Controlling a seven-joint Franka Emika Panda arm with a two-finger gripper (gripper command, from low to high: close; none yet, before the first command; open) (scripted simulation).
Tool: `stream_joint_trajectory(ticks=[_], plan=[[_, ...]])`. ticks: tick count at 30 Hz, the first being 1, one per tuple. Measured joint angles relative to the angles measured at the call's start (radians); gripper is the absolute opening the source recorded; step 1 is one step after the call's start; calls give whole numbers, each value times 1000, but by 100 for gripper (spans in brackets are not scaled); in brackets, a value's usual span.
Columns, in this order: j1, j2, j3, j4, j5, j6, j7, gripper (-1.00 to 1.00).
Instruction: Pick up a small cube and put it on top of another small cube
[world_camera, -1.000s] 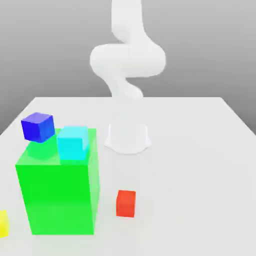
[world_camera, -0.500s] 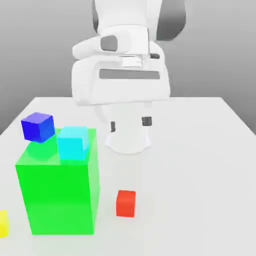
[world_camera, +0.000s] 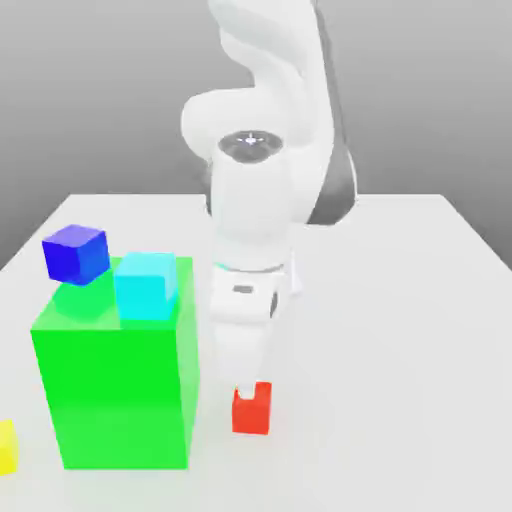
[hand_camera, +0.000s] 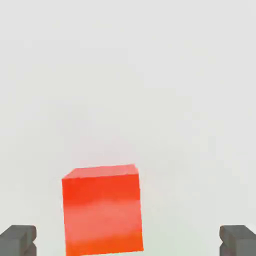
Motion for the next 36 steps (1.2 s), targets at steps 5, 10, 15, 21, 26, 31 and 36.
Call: stream_joint_trajectory(ticks=[5,10,15,21,26,31,36], plan=[[-138,154,182,29,180,119,-140,0],[-205,215,262,41,231,167,-179,-100],[-194,204,250,39,228,157,-177,-100],[-106,28,107,2,12,21,-18,-100],[-111,-69,117,51,-97,-110,32,-100],[-128,-166,130,198,-193,-321,80,-100],[-182,-281,136,327,-286,-539,162,-100]])
